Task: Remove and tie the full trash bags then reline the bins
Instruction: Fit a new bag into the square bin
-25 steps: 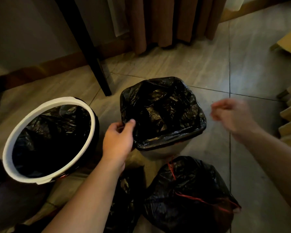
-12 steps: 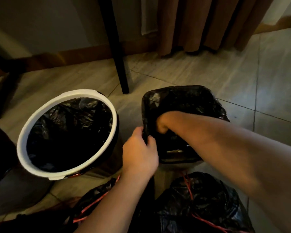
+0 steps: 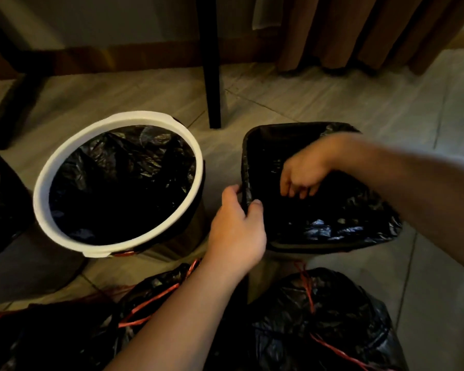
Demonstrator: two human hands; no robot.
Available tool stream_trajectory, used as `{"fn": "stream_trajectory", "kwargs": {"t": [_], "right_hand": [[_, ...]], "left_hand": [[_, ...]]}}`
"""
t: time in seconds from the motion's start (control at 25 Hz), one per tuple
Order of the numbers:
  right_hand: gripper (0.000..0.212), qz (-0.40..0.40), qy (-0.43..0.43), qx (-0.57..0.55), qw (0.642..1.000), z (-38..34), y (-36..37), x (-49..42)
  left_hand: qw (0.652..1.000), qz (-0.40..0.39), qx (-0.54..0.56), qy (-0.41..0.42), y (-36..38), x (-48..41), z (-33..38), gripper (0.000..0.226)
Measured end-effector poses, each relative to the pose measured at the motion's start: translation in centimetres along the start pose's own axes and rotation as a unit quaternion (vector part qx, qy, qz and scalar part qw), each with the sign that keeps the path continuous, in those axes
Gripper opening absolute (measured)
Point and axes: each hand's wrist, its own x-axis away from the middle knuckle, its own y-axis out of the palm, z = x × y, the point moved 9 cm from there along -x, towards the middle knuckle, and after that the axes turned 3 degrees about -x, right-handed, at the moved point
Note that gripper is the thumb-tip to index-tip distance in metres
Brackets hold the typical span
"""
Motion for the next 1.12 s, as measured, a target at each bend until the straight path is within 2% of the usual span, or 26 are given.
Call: {"fn": "stream_trajectory", "kwargs": {"t": [0.12, 0.32, 0.44, 0.52, 0.64, 0.68, 0.8, 0.96, 1.04, 1.12], "right_hand": [[0.010, 0.086, 0.014, 0.007, 0.996, 1.5, -1.7, 1.7], [0.007, 0.059, 0.029, 0.044, 0.997, 1.4, 4.2, 2.1], [0.025, -0.008, 0.001, 0.062, 0.998, -0.5, 4.6, 3.0], [0.028, 0.021, -0.033, 0.003, 0.999, -1.1, 2.4, 4.5], [0.020, 0.093, -0.103, -0.058, 0.989, -0.5, 0.7, 7.7], [0.021, 0.092, -0.121, -0.046, 0.987, -0.8, 1.7, 8.1], [0.023, 0.053, -0.122, 0.095, 0.986, -2.9, 6.3, 6.5], [0.015, -0.016, -0.061, 0.130, 0.990, -2.8, 7.7, 4.7], [0.022, 0.039, -0.068, 0.132, 0.988, -3.3, 6.5, 5.0], [0.026, 0.168, -0.106, 0.092, 0.976, -3.9, 3.7, 6.6]], "left_hand": [[1.000, 0.013, -0.015, 0.018, 0.4, -0.1, 0.2, 0.028], [0.999, 0.024, -0.018, 0.043, 1.2, 0.2, 0.3, 0.038], [0.998, 0.048, -0.011, 0.048, 1.1, 0.1, 0.2, 0.039], [0.997, 0.058, -0.015, 0.051, 1.0, -0.2, 0.0, 0.040], [0.996, 0.070, -0.011, 0.058, 0.6, -0.4, 0.2, 0.034], [0.996, 0.072, -0.011, 0.055, 0.4, -0.6, 0.4, 0.032], [0.996, 0.083, 0.000, 0.042, -0.3, -1.3, 1.2, 0.030], [0.997, 0.077, 0.005, 0.014, -0.4, -1.3, 1.4, 0.032], [0.997, 0.063, 0.037, -0.021, -0.7, -1.1, 1.1, 0.047], [0.995, 0.053, 0.067, -0.047, -1.5, -1.2, 0.6, 0.063]]}}
